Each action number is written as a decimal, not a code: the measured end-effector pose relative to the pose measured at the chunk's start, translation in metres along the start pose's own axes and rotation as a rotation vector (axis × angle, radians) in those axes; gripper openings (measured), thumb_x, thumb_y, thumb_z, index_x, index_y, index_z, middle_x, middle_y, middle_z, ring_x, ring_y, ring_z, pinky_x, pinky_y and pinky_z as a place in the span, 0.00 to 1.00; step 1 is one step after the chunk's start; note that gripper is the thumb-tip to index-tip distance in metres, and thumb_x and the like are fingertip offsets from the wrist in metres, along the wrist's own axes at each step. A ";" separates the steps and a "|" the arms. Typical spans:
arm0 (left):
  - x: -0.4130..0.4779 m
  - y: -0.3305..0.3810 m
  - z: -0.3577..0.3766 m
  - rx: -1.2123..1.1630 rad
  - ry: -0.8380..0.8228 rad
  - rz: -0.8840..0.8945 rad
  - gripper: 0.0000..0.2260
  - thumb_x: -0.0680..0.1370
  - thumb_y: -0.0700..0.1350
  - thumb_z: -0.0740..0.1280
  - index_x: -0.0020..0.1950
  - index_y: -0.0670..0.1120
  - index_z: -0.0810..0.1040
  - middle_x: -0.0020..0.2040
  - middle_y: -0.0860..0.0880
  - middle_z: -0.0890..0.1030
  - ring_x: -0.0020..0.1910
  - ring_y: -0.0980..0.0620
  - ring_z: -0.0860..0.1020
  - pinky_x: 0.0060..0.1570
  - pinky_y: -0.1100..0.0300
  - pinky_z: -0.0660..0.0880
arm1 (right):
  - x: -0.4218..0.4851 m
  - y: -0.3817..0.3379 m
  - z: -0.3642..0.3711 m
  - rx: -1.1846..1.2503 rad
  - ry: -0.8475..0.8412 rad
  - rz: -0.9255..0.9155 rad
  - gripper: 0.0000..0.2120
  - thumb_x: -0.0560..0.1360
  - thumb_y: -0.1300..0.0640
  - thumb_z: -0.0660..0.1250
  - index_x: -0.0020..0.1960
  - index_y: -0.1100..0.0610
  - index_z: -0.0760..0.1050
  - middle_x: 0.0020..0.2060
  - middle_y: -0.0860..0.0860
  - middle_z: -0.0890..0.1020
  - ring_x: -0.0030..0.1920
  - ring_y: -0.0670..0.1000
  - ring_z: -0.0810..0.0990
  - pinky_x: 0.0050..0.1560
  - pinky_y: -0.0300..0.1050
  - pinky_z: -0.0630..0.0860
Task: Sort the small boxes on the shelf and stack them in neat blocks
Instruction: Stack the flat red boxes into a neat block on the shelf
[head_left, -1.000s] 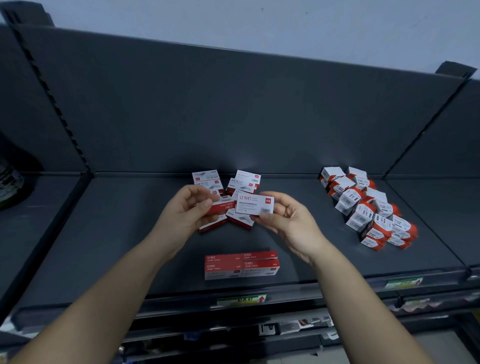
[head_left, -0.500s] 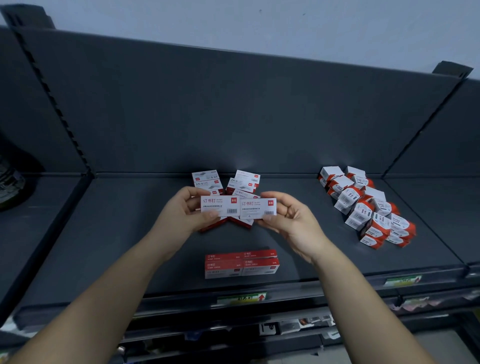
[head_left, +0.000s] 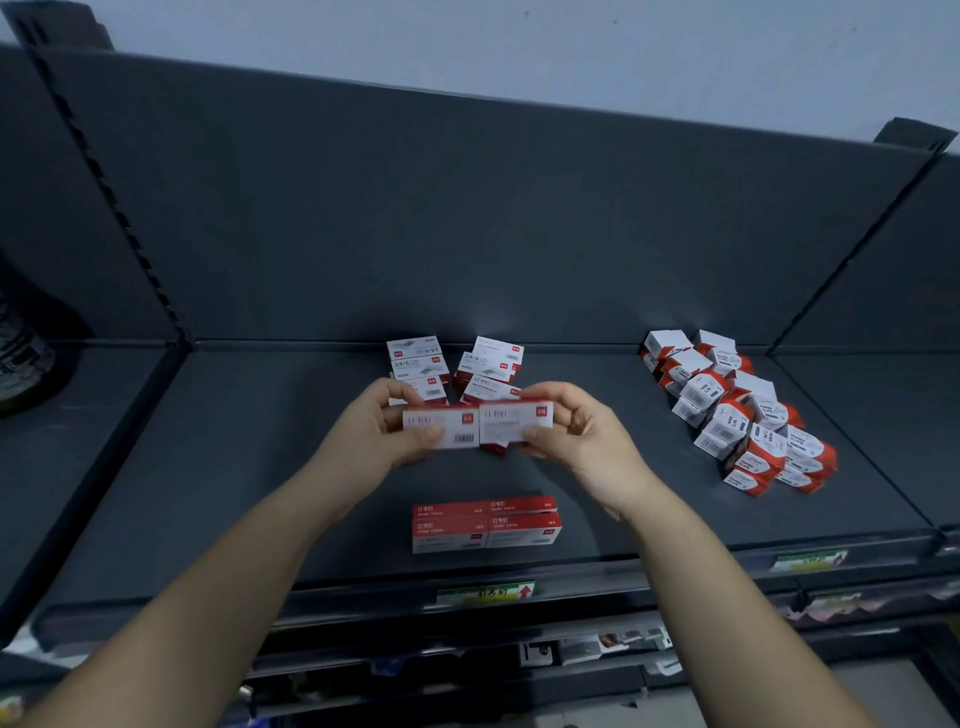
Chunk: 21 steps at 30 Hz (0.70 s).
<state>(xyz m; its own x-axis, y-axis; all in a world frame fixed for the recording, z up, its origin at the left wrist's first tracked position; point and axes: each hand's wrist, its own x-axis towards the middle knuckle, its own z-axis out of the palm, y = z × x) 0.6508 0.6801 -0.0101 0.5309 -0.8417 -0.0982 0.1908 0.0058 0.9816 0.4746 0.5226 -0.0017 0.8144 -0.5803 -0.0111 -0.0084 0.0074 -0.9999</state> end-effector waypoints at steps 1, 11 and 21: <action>0.000 -0.003 0.001 0.070 -0.009 -0.002 0.11 0.74 0.31 0.70 0.50 0.41 0.71 0.51 0.43 0.85 0.51 0.48 0.84 0.46 0.59 0.81 | 0.000 0.002 0.001 -0.111 -0.002 0.004 0.14 0.75 0.70 0.68 0.57 0.56 0.76 0.51 0.52 0.85 0.51 0.55 0.84 0.48 0.46 0.82; 0.002 -0.027 0.013 0.522 -0.050 -0.085 0.07 0.74 0.40 0.74 0.48 0.48 0.78 0.46 0.53 0.85 0.45 0.55 0.83 0.43 0.59 0.79 | 0.000 0.023 -0.003 -0.640 -0.087 0.142 0.09 0.76 0.60 0.70 0.54 0.49 0.80 0.48 0.45 0.83 0.47 0.45 0.82 0.48 0.41 0.80; -0.012 -0.037 0.016 0.526 -0.118 -0.077 0.10 0.81 0.41 0.62 0.52 0.54 0.81 0.50 0.53 0.82 0.49 0.55 0.80 0.48 0.62 0.76 | -0.018 0.034 -0.006 -0.584 -0.162 0.170 0.12 0.80 0.50 0.65 0.63 0.46 0.77 0.54 0.46 0.81 0.53 0.45 0.80 0.54 0.41 0.78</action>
<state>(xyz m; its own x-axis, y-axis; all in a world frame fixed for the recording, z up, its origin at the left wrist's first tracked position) 0.6236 0.6816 -0.0428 0.4296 -0.8842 -0.1833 -0.2298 -0.3034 0.9247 0.4559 0.5288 -0.0353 0.8512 -0.4787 -0.2153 -0.4234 -0.3839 -0.8206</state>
